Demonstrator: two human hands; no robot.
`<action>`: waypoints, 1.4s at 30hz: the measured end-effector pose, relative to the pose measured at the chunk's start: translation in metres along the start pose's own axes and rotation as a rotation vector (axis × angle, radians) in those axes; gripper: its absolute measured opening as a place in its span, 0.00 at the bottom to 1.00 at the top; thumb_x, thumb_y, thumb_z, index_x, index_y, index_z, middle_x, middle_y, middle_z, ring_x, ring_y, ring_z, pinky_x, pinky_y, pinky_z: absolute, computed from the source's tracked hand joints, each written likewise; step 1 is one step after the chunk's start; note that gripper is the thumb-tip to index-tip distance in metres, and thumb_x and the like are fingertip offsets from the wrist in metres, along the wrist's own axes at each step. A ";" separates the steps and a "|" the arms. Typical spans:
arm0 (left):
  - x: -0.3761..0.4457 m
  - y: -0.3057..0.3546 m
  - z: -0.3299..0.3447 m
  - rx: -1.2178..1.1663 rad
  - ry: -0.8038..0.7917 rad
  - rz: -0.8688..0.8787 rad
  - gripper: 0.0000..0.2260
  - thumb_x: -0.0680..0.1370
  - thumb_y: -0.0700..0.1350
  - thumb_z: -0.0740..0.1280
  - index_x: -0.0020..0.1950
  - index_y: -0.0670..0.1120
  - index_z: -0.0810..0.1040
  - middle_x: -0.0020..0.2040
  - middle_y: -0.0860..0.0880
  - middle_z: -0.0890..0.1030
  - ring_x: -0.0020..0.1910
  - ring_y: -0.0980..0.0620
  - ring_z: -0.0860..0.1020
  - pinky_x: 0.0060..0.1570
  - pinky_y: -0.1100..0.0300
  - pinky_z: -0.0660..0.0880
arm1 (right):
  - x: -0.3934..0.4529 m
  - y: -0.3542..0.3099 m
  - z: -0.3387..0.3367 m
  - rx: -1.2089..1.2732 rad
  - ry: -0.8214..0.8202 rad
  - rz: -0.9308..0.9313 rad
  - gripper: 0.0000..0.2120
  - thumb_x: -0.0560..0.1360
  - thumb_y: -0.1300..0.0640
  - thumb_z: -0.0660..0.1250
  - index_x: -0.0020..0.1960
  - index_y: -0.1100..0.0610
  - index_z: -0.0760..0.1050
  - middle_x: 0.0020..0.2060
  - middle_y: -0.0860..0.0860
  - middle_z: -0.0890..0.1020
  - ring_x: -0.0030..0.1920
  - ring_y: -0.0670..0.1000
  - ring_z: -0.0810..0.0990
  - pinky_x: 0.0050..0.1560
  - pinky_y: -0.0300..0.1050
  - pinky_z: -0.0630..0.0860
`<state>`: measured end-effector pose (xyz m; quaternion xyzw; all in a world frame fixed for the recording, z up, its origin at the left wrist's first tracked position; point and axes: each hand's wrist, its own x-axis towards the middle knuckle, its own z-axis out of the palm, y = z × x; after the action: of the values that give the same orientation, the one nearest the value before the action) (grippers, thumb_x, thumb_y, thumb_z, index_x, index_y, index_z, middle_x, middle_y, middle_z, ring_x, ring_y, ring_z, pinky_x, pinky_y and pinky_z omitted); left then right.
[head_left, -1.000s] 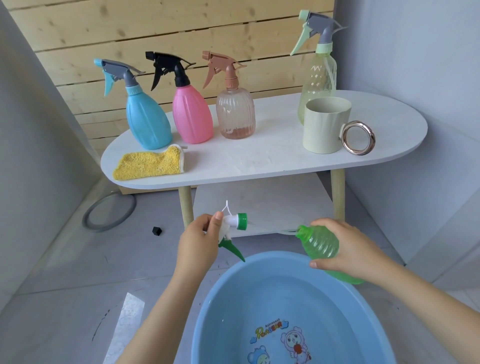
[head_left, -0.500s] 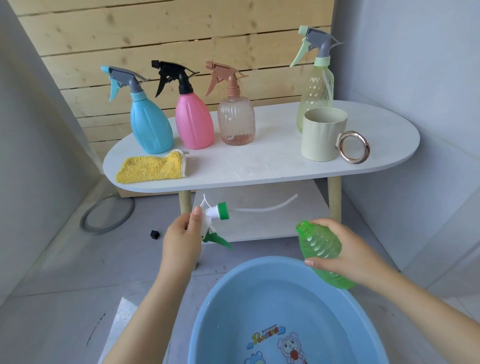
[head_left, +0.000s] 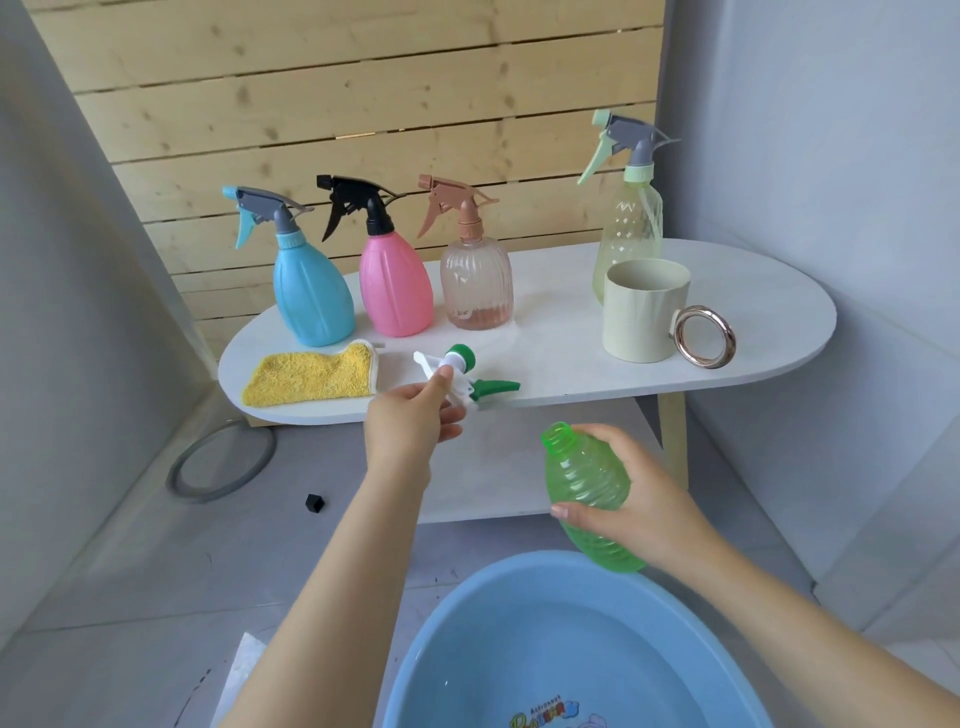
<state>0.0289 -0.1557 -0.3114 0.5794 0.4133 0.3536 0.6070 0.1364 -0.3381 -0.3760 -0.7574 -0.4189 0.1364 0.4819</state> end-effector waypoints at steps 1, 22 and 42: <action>0.003 0.005 0.005 0.009 -0.011 -0.001 0.13 0.76 0.47 0.70 0.35 0.41 0.77 0.26 0.50 0.78 0.28 0.53 0.78 0.32 0.62 0.78 | 0.000 0.000 0.000 0.007 0.001 0.001 0.34 0.60 0.45 0.79 0.61 0.39 0.67 0.59 0.39 0.75 0.60 0.41 0.73 0.60 0.40 0.69; -0.062 -0.035 0.021 0.206 -0.943 0.137 0.33 0.72 0.44 0.73 0.73 0.58 0.62 0.65 0.60 0.75 0.66 0.62 0.71 0.62 0.63 0.71 | 0.002 -0.023 -0.019 0.557 -0.073 0.196 0.26 0.69 0.41 0.67 0.66 0.43 0.67 0.57 0.44 0.80 0.58 0.43 0.78 0.59 0.42 0.72; -0.063 -0.042 0.055 0.118 -0.446 0.053 0.29 0.61 0.54 0.78 0.59 0.55 0.73 0.52 0.56 0.82 0.50 0.59 0.81 0.43 0.64 0.74 | 0.067 -0.020 -0.077 0.157 0.552 0.209 0.18 0.77 0.54 0.64 0.65 0.55 0.65 0.50 0.46 0.74 0.52 0.49 0.75 0.49 0.43 0.71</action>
<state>0.0511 -0.2389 -0.3485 0.6883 0.2733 0.2079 0.6390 0.2144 -0.3309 -0.3077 -0.7652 -0.1802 0.0063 0.6180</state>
